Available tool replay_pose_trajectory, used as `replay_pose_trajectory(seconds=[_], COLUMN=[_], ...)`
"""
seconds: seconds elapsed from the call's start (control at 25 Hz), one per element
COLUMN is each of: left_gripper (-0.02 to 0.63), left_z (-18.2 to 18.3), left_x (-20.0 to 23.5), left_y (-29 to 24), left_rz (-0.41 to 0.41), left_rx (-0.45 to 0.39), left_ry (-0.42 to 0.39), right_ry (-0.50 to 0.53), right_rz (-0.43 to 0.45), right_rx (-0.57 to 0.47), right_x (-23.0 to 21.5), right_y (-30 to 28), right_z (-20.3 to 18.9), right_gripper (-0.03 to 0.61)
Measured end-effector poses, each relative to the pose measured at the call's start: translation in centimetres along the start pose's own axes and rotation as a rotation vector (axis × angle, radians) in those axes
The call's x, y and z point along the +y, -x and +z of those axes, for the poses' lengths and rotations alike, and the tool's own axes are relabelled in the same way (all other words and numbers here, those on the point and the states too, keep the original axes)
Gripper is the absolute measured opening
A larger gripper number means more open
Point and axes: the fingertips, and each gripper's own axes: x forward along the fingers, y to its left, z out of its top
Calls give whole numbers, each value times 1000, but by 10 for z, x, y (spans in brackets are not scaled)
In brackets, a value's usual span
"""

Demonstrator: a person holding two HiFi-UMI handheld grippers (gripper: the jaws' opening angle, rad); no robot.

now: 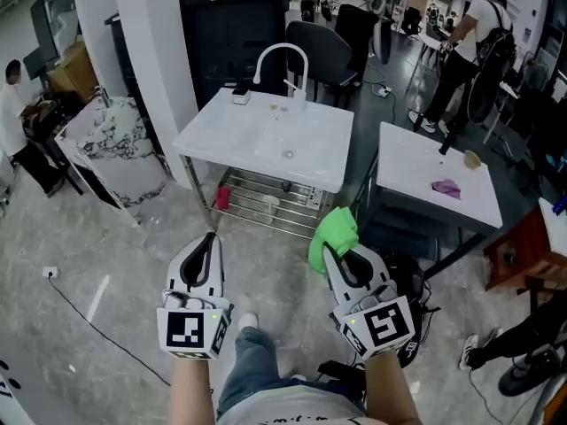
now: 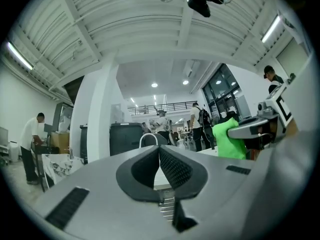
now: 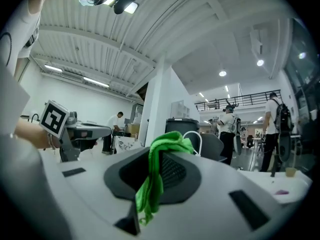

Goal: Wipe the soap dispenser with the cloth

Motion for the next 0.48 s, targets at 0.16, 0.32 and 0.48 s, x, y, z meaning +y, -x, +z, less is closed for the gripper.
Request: replay_pose_trajectory(seconds=[0.16,0.32,0.48], left_gripper=[15,15,15], left_z=[-7,-24,-34], left_x=[39,83,129], left_y=[-41,-84,-125], left_rz=[-1,-1,-13], left_rx=[-1,16,21], left_ry=[28,48,55], right_ry=[6,7,-13], right_rz=[-2,-7,-30], right_rx=[6,25,42], right_x=[-8,-14,-20], right_y=[-54,-114,-175], right_z=[1,-2,-7], right_gripper=[48,48,48])
